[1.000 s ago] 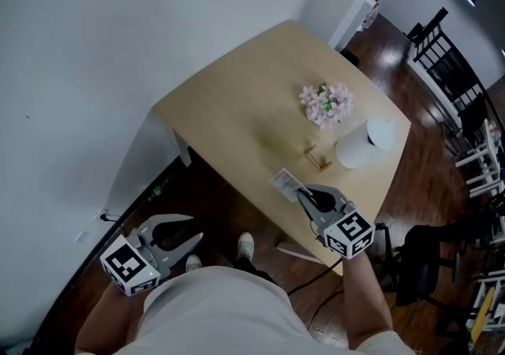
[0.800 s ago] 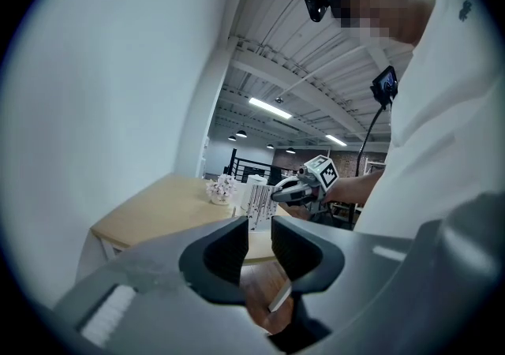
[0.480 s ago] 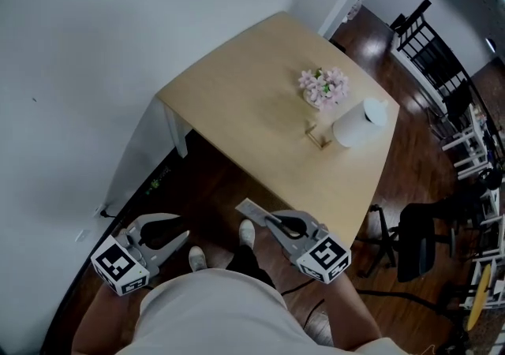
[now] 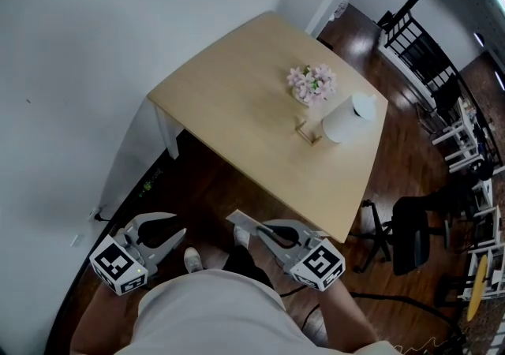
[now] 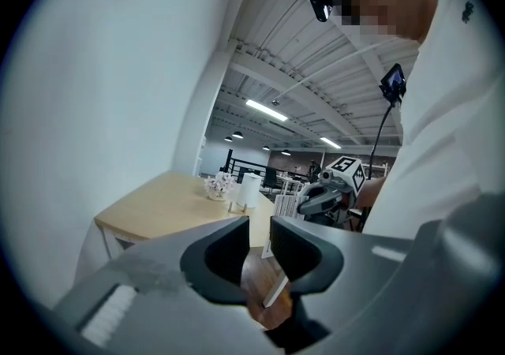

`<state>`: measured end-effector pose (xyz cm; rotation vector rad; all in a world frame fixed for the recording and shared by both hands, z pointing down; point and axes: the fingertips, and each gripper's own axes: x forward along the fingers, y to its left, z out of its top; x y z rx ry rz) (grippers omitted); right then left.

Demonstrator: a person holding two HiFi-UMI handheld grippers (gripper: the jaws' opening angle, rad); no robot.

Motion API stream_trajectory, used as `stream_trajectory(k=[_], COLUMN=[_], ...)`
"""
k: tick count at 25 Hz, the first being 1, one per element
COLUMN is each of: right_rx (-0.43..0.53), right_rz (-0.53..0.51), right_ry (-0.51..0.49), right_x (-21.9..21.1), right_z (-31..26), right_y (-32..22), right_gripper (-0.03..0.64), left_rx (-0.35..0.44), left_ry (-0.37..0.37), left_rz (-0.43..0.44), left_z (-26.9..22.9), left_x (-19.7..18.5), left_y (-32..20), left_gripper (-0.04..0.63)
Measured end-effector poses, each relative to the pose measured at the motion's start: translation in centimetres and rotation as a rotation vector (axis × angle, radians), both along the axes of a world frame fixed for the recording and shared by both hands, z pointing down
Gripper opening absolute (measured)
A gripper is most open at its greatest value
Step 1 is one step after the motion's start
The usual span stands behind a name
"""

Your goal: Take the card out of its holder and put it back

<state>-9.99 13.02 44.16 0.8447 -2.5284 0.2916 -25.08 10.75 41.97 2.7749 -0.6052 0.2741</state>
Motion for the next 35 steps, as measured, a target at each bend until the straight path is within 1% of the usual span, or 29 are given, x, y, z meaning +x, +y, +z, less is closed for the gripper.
stream_trajectory(k=[2,5,10,16,21,25,30,35], right_rx=[0.007,0.018,0.040,0.072,0.094,0.102,0.096,0.083], right_rz=[0.004,0.012,0.036,0.078,0.131,0.168,0.199,0.227], right_ry=[-0.001,-0.001,0.000,0.014,0.031,0.042,0.046,0.048], right_x=[0.7,2.2,5.8,12.7,19.5,24.4,29.1,32.5], right_z=[-0.1,-0.3,-0.8,-1.4,-1.4,-0.5,1.3,4.0], right_y=[-0.7,-2.1,-5.6,-11.4,-17.1,-21.3,-25.6,-29.6], right_gripper=[0.020,0.020,0.020,0.020,0.020,0.020,0.020,0.020], left_rx=[0.002,0.007,-0.004,0.001,0.005,-0.004,-0.016,-0.033], left_ry=[0.001,-0.003,-0.012,-0.011,-0.025,-0.042,-0.057,-0.083], left_rz=[0.007,0.013,0.011,0.003,0.018,0.012,-0.023,-0.056], left_z=[0.0,-0.1,0.0,-0.8,-1.3,-1.1,-1.1,-0.7], left_x=[0.5,1.4,3.5,7.9,12.1,14.8,17.4,19.5], left_y=[-0.3,-1.0,-3.1,-6.4,-8.6,-10.2,-11.9,-13.2], left_gripper=[0.101,0.101,0.101,0.101,0.101,0.101,0.101,0.101])
